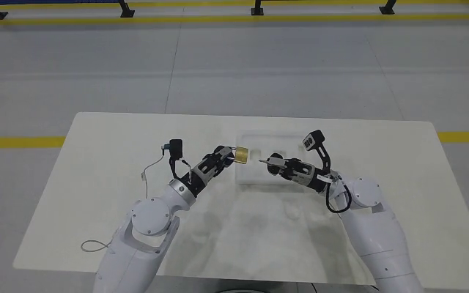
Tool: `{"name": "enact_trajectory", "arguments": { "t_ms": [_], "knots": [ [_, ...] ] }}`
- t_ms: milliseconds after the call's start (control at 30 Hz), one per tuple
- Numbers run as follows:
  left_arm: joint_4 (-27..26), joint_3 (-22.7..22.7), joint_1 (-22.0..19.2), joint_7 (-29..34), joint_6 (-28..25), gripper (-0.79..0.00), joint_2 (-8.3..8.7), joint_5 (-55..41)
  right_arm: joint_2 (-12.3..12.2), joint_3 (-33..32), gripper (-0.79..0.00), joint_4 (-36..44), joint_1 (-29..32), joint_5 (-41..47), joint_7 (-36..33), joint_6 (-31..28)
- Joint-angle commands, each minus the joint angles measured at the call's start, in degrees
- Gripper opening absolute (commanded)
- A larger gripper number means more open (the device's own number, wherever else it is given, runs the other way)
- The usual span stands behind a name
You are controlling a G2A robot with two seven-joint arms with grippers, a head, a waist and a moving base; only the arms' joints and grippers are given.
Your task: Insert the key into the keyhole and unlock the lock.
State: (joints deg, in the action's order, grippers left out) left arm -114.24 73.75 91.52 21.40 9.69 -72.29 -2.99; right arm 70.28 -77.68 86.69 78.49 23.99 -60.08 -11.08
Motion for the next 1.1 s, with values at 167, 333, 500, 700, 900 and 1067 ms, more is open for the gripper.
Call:
{"name": "enact_trajectory", "arguments": {
  "t_ms": [167,333,500,700,900,1067],
  "knots": [
    [-0.1,-0.2,0.1,0.0,0.1,-0.785,0.12,0.2,-0.1,1.3,-0.785,0.6,-0.3,-0.4,2.5,0.7],
    [-0.2,-0.2,0.1,0.1,0.4,-0.785,0.18,0.1,0.0,3.0,-0.785,0.0,-1.4,-0.7,3.4,0.9],
    [-0.2,-0.2,0.1,0.1,0.4,-0.785,0.18,0.1,0.1,4.2,-0.785,-0.8,-2.6,-0.2,3.9,1.1],
    [-0.2,-0.2,0.1,0.1,0.4,-0.785,0.18,0.1,0.2,5.6,-0.785,-1.6,-4.0,-0.5,4.2,1.7],
    [-0.2,-0.2,0.1,0.1,0.4,-0.785,0.18,0.1,0.1,6.3,-0.785,-2.1,-4.7,-0.7,4.2,1.8],
    [-0.2,-0.2,0.1,0.1,0.4,-0.785,0.18,0.1,-0.1,6.3,-0.785,-2.3,-4.4,-0.3,4.3,1.6]
  ]
}}
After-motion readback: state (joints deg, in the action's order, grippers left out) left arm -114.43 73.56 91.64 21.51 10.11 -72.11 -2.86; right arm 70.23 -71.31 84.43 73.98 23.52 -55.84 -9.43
